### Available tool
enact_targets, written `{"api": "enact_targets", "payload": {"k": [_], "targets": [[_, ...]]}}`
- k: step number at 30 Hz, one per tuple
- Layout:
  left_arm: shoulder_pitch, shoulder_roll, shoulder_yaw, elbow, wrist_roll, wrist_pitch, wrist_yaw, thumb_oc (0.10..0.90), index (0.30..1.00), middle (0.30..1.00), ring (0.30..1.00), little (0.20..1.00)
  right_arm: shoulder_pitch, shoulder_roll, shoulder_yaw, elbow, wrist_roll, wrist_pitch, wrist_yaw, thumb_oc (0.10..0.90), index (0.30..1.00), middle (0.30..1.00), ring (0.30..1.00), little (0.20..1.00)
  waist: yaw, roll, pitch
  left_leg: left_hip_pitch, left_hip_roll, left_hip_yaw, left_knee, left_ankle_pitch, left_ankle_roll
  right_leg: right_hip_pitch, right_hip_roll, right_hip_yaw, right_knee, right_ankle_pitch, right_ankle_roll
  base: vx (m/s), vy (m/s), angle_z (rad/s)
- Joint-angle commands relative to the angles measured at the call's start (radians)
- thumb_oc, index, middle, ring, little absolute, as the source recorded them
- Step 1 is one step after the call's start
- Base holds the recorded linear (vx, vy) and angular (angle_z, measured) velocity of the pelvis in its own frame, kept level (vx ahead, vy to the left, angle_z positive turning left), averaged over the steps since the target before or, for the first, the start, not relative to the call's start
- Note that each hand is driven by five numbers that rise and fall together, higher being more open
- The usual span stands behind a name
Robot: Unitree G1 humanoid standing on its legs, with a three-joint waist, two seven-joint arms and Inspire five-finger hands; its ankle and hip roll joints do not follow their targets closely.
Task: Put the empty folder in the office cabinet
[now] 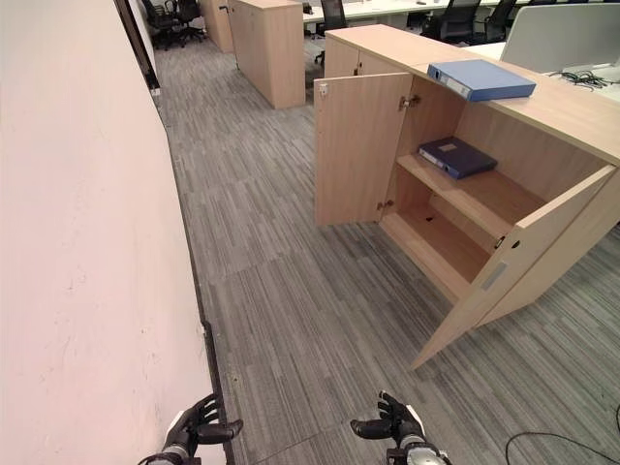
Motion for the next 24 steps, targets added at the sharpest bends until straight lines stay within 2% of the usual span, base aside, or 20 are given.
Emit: {"api": "enact_targets", "payload": {"k": [1,24], "targets": [[-0.039,0.073,-0.018,-0.045,-0.01,-0.073,-0.017,0.8,0.9,0.9,0.9,0.9,-0.042,-0.051,0.009,-0.056,0.035,-0.053,-0.003,0.8,0.9,0.9,0.9,0.9,0.028,-0.036,-0.028,0.001,0.022,-0.032,-0.008,-0.07,-0.029,-0.043,-0.025,0.016,0.008,-0.009,0.037,0.0,-0.005,-0.07],[-0.05,0.05,-0.018,0.068,-0.001,-0.058,-0.001,0.8,0.9,0.9,0.9,0.9,-0.026,-0.021,-0.002,0.045,0.049,-0.027,-0.002,0.8,0.9,0.9,0.9,0.9,0.024,-0.039,-0.029,0.003,0.024,-0.061,-0.008,-0.079,-0.031,-0.029,-0.014,0.005,0.008,-0.03,0.028,0.01,-0.009,0.0]]}}
